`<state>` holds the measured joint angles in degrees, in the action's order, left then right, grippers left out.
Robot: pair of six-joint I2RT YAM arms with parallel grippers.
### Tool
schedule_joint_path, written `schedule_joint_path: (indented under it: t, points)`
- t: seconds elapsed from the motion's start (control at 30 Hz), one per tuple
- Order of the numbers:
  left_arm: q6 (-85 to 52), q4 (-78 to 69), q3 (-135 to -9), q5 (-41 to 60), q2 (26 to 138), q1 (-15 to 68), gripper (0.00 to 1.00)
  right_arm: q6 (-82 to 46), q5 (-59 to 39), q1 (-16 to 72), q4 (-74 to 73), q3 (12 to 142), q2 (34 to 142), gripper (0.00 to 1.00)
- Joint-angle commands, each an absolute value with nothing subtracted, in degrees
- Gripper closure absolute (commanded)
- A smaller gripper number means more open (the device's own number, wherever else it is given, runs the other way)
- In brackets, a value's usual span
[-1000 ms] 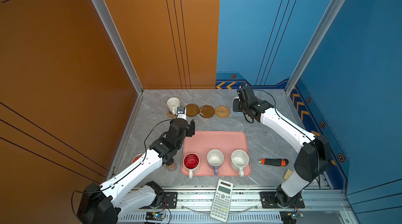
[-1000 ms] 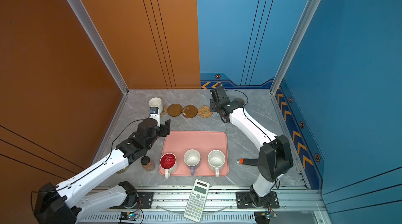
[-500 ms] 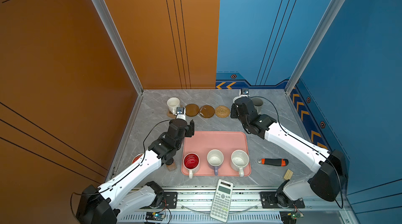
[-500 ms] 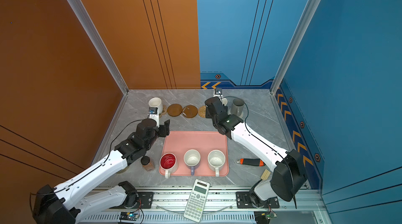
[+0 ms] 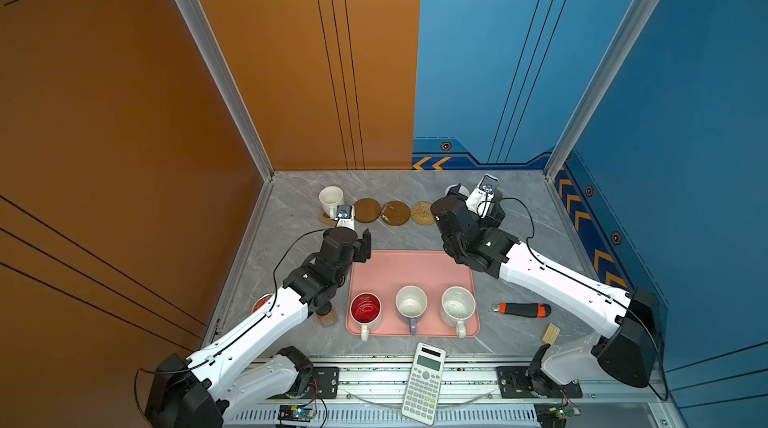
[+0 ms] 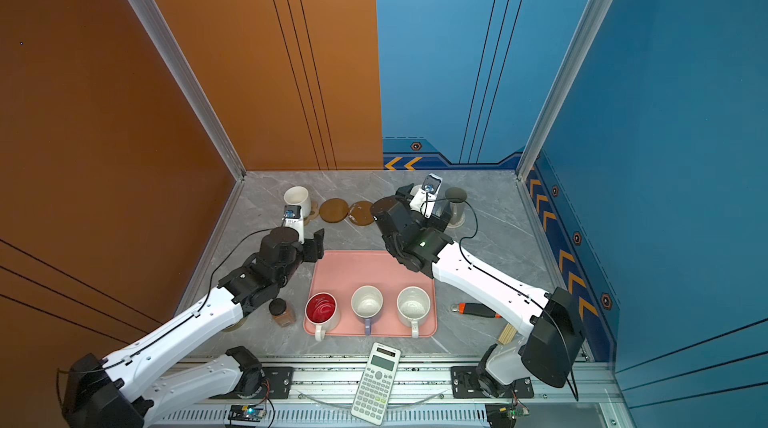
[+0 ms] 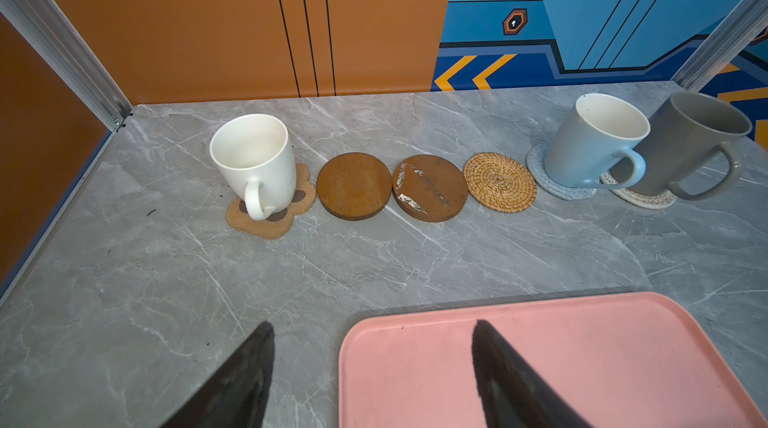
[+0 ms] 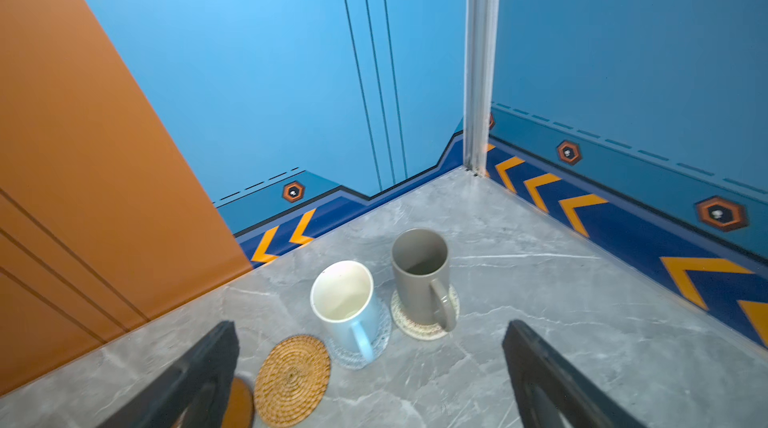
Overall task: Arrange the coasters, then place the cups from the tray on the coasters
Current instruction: 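Open the right gripper and raise it off the blue-handled mug, then move the left gripper over the red-lined white mug on the tray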
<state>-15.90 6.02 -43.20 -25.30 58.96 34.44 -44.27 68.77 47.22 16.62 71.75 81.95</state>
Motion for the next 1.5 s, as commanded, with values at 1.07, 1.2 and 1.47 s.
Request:
schedule_joint_path:
  t: [1.07, 1.2, 1.47]
  points:
    - [-16.3, 7.3, -44.7, -25.2, 59.0, 34.3, 0.25, -46.1, 37.0, 35.5, 12.7, 63.9, 69.3, 0.0]
    - [-16.2, 7.5, -44.9, -25.2, 59.0, 34.3, 0.25, -48.3, 30.5, 33.4, 13.2, 62.8, 68.5, 0.01]
    - [-18.3, 18.4, -50.4, -20.5, 58.5, 34.5, 0.26, -51.8, 25.4, 32.3, 31.7, 70.9, 74.3, 0.01]
